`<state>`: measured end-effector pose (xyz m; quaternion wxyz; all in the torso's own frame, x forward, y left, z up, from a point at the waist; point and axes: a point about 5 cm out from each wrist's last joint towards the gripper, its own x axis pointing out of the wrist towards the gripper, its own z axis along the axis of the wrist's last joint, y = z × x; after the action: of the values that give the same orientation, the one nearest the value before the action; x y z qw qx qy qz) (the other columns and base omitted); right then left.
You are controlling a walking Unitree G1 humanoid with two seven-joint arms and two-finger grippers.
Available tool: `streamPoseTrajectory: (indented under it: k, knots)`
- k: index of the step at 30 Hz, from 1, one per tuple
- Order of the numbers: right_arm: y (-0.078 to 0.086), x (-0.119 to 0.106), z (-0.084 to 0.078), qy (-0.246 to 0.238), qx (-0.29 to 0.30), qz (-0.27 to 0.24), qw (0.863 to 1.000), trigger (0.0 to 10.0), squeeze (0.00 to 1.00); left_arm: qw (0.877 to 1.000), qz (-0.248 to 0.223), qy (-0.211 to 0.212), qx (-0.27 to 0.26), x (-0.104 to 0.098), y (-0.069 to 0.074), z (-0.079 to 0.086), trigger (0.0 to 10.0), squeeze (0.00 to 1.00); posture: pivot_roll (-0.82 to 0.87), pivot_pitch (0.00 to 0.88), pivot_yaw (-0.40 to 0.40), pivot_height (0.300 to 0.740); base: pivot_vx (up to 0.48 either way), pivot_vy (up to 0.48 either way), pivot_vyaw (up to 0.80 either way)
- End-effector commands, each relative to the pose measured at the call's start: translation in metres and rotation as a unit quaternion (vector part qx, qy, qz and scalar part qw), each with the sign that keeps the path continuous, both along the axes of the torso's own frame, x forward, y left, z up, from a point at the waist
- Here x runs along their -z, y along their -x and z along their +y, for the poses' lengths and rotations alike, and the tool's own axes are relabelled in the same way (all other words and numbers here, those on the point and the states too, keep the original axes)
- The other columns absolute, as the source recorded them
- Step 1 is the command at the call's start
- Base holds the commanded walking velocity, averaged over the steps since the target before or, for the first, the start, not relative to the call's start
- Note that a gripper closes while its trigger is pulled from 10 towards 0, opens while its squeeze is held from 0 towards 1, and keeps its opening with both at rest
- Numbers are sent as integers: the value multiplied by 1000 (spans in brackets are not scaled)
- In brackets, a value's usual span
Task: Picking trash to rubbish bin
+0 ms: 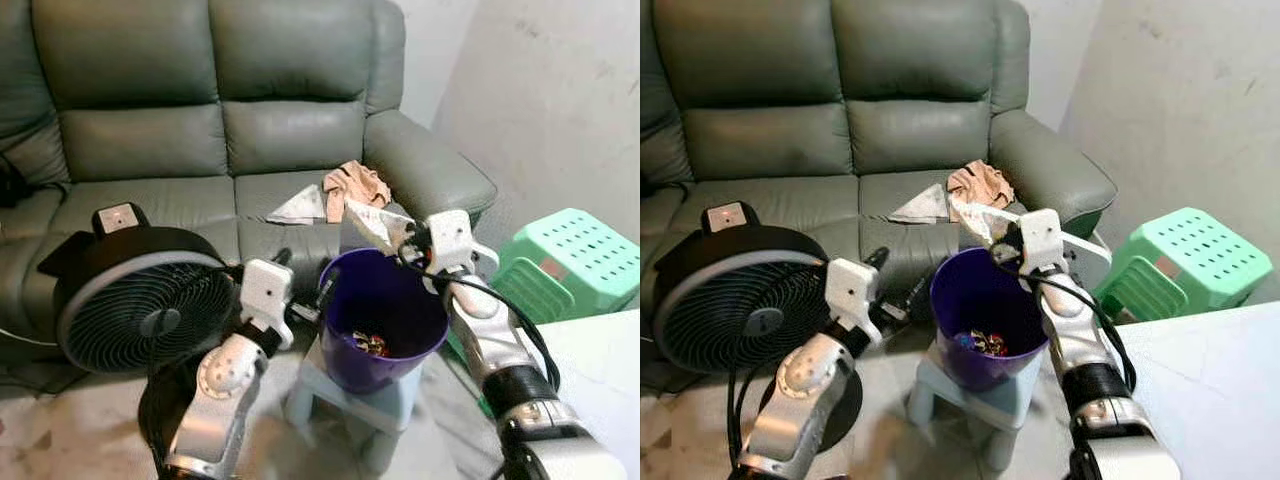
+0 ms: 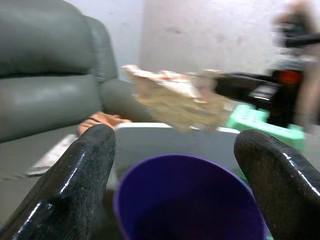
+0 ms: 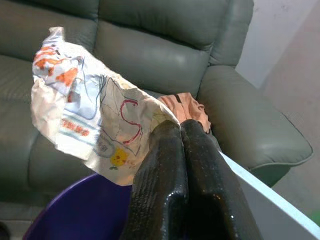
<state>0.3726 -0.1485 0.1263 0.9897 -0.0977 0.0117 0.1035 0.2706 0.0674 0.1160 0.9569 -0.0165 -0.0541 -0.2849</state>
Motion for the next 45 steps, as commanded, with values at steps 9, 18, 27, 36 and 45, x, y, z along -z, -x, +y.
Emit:
streamPoseTrajectory:
  k: [9, 18, 27, 36, 45]
  knots:
    - [-11, -2, 5, 31, 22, 24, 999, 10000, 0, 1000, -7, -5, 28, -5, 10, -11, 10000, 0, 170, 79, -146, 715, 0, 0, 0]
    - [-13, -1, -7, 58, 57, 24, 996, 10000, 0, 1000, -7, -1, 29, -7, 13, -12, 10000, 0, 180, 74, -154, 715, 0, 0, 0]
    - [-13, 0, -19, 26, 95, 28, 995, 10000, 1000, 999, -10, -2, 39, -9, 13, -13, 10000, 0, 173, 53, -145, 715, 0, 0, 0]
    - [-12, 1, -23, 9, 93, 26, 995, 10000, 1000, 999, -12, -5, 36, -10, 8, -9, 10000, 0, 167, 42, -133, 715, 0, 0, 0]
    - [-9, 0, -19, -31, 60, 12, 998, 10000, 1000, 999, -16, -5, 31, -12, 4, -4, 10000, 0, 166, 28, -123, 715, 0, 0, 0]
